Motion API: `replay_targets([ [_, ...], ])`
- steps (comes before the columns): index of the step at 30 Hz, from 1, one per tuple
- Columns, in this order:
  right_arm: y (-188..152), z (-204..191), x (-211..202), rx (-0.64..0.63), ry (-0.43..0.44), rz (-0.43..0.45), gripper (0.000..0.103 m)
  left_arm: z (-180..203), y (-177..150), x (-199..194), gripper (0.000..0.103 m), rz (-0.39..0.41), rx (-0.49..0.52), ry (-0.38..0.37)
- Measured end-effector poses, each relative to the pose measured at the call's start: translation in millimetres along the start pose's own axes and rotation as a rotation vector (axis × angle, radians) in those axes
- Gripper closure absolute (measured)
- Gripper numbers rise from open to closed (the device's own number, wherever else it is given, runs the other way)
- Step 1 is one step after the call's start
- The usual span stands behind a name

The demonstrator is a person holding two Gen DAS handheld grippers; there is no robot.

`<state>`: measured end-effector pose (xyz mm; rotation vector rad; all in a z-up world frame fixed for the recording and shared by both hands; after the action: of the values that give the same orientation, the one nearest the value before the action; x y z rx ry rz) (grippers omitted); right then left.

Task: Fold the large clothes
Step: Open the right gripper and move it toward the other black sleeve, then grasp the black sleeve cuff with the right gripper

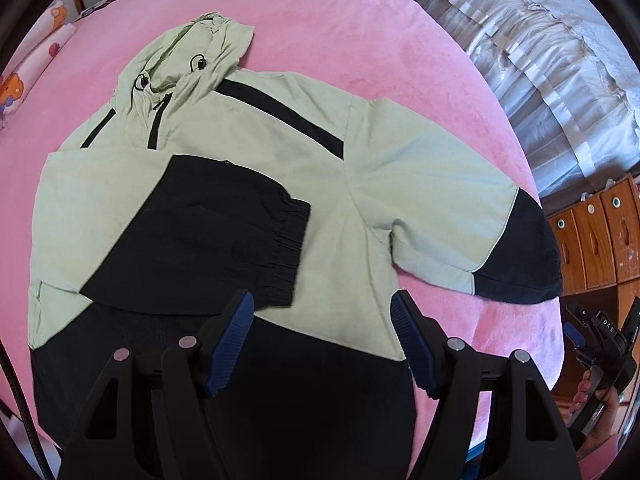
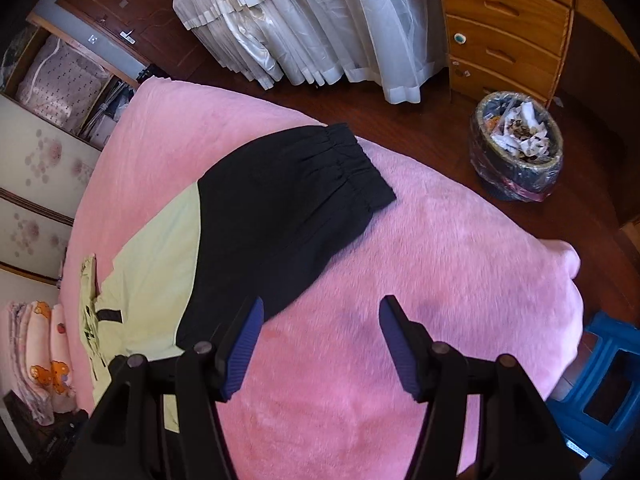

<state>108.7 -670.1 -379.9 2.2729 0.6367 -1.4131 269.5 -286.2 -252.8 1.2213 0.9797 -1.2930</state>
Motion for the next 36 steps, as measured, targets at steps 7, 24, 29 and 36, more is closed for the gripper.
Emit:
replay_targets([
  [7,43.4,15.7,21.1,-0.015,0.046,-0.044,0.043,37.5,4.7,30.3,0.033,-0.011,-0.055,0.030],
  [24,79.2,35.8,61.5,0.099,0.082,-0.086,0.064,98.4,13.5,71.1,0.033,-0.082,0.038,0.089],
  [29,75.2,31.9,54.3,0.090,0.013,-0.087,0.064,91.5,11.0,67.4,0.033,-0.088,0.014,0.098],
  [36,72.0,39.9,48.9,0.128,0.020,-0.124,0.063,83.6,4.6,68.5,0.033,-0.101,-0.026,0.081],
])
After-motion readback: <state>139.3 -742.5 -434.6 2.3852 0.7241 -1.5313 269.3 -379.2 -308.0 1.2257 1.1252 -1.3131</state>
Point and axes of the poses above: each gripper's, at about its wrist camera, not at the fingertips, and x roughly the way its jaws point, z to its right, y to its top, the point moved 2 cm from there along x, roughly the way its jaws point, and after that the axes turned 11 degrees about -z, right-handed, at the moved point
